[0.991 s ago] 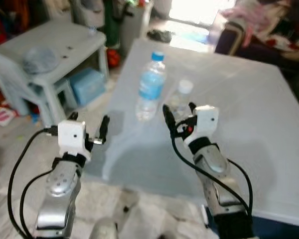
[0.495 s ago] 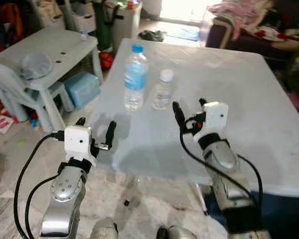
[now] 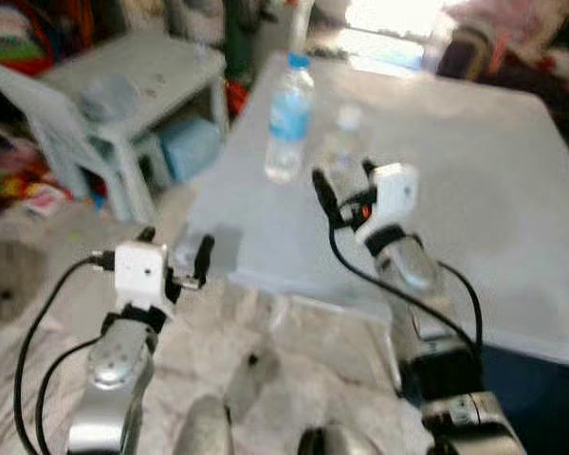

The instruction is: Restocking fridge

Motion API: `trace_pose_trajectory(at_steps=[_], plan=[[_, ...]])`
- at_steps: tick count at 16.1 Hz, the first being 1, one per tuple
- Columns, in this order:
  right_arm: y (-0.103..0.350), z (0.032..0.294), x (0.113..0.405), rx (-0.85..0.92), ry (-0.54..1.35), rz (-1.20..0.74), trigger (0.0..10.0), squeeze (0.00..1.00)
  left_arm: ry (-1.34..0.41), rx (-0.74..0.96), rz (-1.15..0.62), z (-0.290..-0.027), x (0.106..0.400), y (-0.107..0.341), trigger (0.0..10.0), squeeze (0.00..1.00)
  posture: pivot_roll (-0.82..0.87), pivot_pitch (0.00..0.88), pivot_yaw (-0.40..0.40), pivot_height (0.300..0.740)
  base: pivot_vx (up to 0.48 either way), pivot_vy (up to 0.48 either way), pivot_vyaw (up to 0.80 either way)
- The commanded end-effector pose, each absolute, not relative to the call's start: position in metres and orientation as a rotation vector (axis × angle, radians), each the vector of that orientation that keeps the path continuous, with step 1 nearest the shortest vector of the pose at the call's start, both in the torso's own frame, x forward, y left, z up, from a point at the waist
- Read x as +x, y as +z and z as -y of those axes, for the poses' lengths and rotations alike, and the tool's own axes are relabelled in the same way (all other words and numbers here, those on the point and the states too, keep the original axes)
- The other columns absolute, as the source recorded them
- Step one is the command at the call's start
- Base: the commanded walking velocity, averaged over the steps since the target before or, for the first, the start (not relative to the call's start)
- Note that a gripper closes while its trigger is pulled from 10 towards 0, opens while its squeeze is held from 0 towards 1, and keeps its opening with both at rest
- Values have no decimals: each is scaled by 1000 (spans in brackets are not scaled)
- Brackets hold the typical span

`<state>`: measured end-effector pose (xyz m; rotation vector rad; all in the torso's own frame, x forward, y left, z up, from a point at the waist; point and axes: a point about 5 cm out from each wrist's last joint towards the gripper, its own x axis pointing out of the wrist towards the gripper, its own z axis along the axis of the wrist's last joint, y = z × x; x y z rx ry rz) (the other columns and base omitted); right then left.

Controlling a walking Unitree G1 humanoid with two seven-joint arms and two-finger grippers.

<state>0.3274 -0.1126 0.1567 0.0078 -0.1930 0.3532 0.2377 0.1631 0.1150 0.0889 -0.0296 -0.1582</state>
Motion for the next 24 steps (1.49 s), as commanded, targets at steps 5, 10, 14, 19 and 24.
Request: trace_pose_trajectory(at_steps=[5,10,14,19,24], plan=[[162,130,335,-14,283,232,10000,0,-127,115,18,-165,236,119,10000,0,160,105,-49,740,0,0,0],[141,145,296,-2,178,195,10000,0,-72,64,-6,-171,224,113,10000,0,151,18,-49,740,0,0,0],[126,154,275,-9,116,133,10000,0,-96,50,3,-170,230,113,10000,0,112,0,-34,740,0,0,-200],[133,157,276,-25,120,139,10000,0,-131,24,19,-161,233,114,10000,0,90,0,-36,740,307,0,-411],[138,149,276,-48,179,156,10000,0,-120,19,21,-161,231,113,10000,0,89,0,-44,740,371,0,0]])
